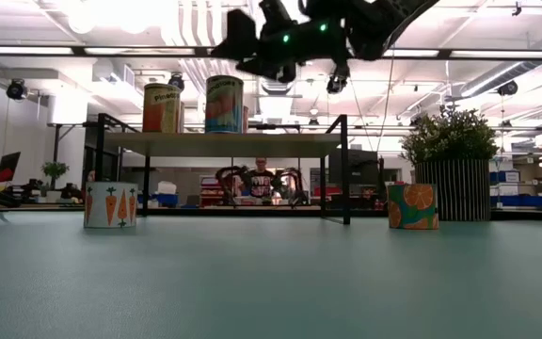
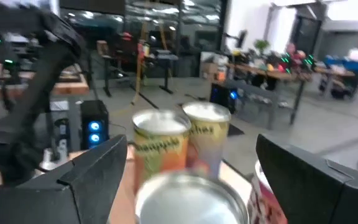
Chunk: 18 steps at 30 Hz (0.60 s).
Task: Pick and place cans onto a shelf
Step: Put the canned tomatoes on the shelf
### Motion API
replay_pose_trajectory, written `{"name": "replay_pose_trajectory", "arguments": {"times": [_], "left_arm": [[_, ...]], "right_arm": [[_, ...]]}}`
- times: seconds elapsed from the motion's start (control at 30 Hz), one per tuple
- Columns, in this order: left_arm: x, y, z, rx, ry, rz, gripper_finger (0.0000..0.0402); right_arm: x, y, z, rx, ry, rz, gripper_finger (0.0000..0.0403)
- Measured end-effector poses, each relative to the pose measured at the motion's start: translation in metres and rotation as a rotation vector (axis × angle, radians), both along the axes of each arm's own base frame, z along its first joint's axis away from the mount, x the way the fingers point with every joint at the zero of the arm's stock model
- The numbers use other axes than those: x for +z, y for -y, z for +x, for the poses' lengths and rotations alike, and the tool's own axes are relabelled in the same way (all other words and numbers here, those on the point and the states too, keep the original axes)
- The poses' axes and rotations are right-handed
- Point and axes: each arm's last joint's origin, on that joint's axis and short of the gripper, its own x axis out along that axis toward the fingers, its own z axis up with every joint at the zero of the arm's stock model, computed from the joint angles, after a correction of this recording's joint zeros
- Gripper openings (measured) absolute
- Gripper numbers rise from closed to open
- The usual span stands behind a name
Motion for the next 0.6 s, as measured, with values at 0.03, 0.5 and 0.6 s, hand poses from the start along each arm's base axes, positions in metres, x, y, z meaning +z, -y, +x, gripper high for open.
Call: {"name": "replay_pose_trajectory", "arguments": {"times": [0.03, 0.5, 0.6], "left_arm": [[-0.001, 0.000, 0.000, -0.002, -0.006, -0.006, 0.0000], [-0.010, 0.003, 0.004, -0.005, -0.035, -0.042, 0.0000], [-0.011, 0.005, 0.006, -0.006, -0.039, -0.048, 0.0000]], "right_arm": [[0.006, -0.002, -0.002, 0.018, 0.005, -0.015, 0.0345], [0.048, -0.023, -0.053, 0.102, -0.267, -0.072, 0.0344], [0.044, -0.024, -0.058, 0.105, -0.346, -0.053, 0.0336]]}}
